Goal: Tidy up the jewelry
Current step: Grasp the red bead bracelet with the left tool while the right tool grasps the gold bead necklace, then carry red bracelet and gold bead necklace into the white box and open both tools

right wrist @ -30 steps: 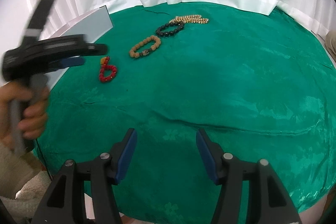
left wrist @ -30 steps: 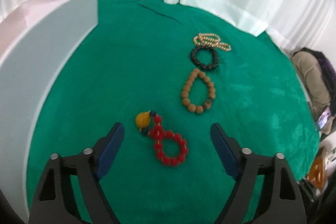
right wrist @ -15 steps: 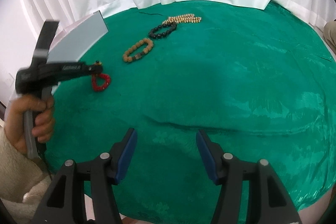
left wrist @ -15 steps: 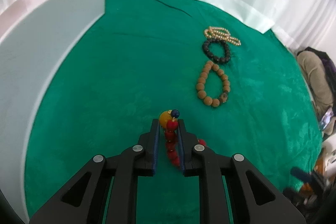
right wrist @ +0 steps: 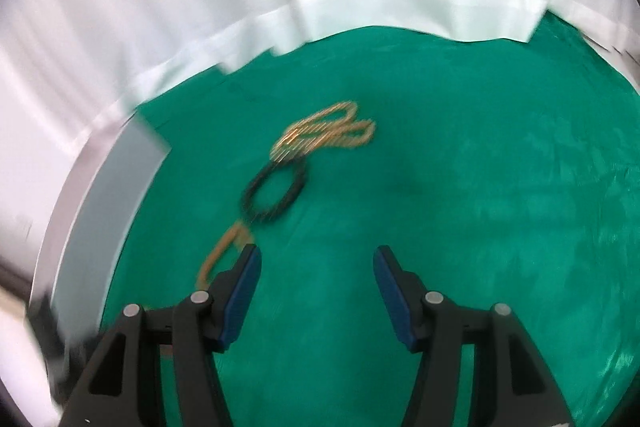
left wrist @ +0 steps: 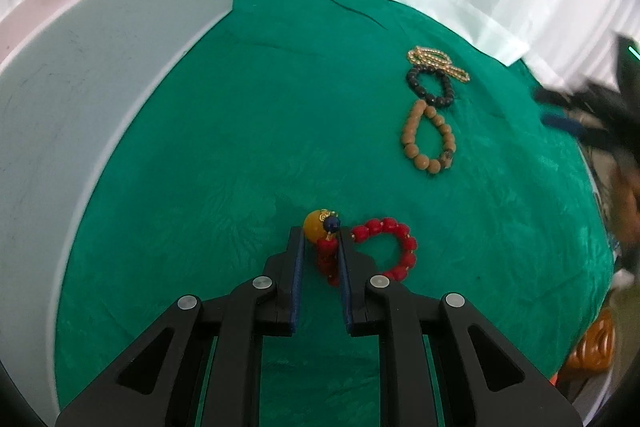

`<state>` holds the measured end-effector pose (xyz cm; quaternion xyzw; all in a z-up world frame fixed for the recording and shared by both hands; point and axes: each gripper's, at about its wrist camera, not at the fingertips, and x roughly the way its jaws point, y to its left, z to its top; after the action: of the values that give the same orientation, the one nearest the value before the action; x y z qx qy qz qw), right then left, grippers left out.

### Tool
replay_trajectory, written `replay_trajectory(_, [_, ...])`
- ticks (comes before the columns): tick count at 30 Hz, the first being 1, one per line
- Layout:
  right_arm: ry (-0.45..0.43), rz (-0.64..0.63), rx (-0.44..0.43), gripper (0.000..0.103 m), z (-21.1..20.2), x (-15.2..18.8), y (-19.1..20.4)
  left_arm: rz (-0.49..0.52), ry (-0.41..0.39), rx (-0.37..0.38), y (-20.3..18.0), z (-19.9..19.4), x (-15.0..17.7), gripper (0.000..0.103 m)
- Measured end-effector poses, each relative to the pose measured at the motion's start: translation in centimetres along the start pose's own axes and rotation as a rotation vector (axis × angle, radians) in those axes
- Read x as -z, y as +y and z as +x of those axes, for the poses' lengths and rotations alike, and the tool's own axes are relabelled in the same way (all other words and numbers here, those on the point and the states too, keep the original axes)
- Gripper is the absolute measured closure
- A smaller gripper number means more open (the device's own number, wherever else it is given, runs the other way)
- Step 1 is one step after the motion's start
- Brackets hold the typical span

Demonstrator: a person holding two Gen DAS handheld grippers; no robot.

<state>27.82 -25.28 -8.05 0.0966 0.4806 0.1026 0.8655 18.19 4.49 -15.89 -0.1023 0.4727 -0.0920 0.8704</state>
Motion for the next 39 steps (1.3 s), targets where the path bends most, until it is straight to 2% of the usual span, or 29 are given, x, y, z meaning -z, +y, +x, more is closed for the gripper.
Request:
replay_trajectory(1, [0.004,0.008,0.024,0.048,1.4,-1.8,-0.3,0.002,0.0,0.0,0.0,0.0,0.0,0.089])
replay_trajectory(3, [0.025,0.017,0.035,0.062,3.5,-3.8,-0.5,0.002,0.001,0.002,0.0,0.0,-0.1,0.089])
replay_trajectory(5, [0.049,0.118,0.021,0.064,6.1,-5.8,-1.4,0.001,0.003,0.003,0.1,0.0,0.0,0.089])
replay_trajectory(7, [0.084,0.236,-0.043,0.064,8.2,-7.0,-2.0,-0.001,0.004,0.003,0.1,0.2,-0.1,0.089])
replay_trajectory(9, [0.129,0.305,-0.09,0.064,10.1,-7.7,-1.9,0.0,0.002,0.006,0.2,0.2,-0.1,0.089])
replay_trajectory(10, [0.142,0.314,-0.083,0.064,11.0,-8.0,-1.6,0.002,0.002,0.005,0.2,0.2,-0.1,0.089])
replay_trajectory(14, [0.149,0.338,0.039,0.063,13.9,-8.6,0.5,0.005,-0.001,0.006,0.2,0.2,0.0,0.088])
replay_trajectory(16, [0.098,0.328,0.088,0.058,14.4,-9.2,1.8,0.007,-0.002,0.009,0.3,0.2,0.1,0.088])
replay_trajectory(18, [0.07,0.288,0.143,0.046,15.3,-9.8,3.5,0.007,-0.002,0.012,0.3,0.2,0.1,0.088])
replay_trajectory(20, [0.047,0.225,0.202,0.043,16.0,-10.1,4.7,0.01,-0.003,0.013,0.3,0.1,0.2,0.088])
replay_trajectory(22, [0.037,0.114,0.28,0.048,16.6,-10.1,6.0,0.014,-0.003,0.014,0.3,0.1,0.3,0.088])
replay_trajectory(23, [0.031,0.087,0.303,0.068,16.7,-10.2,6.2,0.015,-0.002,0.016,0.3,0.1,0.3,0.088])
replay_trajectory(24, [0.019,0.062,0.326,0.082,16.7,-10.2,6.3,0.015,-0.001,0.017,0.3,0.1,0.3,0.088])
replay_trajectory(26, [0.007,0.075,0.283,0.088,16.1,-10.0,5.4,0.014,0.002,0.024,0.5,0.0,0.4,0.089])
replay_trajectory(30, [-0.04,0.117,0.135,0.089,12.5,-9.6,3.0,0.002,0.017,0.055,0.6,0.0,-0.1,0.089])
replay_trajectory(34, [-0.081,0.083,0.037,0.089,8.1,-9.7,2.0,-0.007,0.006,0.083,0.6,-1.3,-0.6,0.09])
replay_trajectory(36, [-0.102,0.058,0.001,0.095,5.4,-9.5,1.7,-0.007,-0.006,0.098,0.3,-2.5,-1.2,0.09])
replay_trajectory(39, [-0.126,0.024,-0.041,0.095,2.1,-9.1,1.6,0.002,-0.025,0.108,-0.5,-4.4,-2.0,0.09])
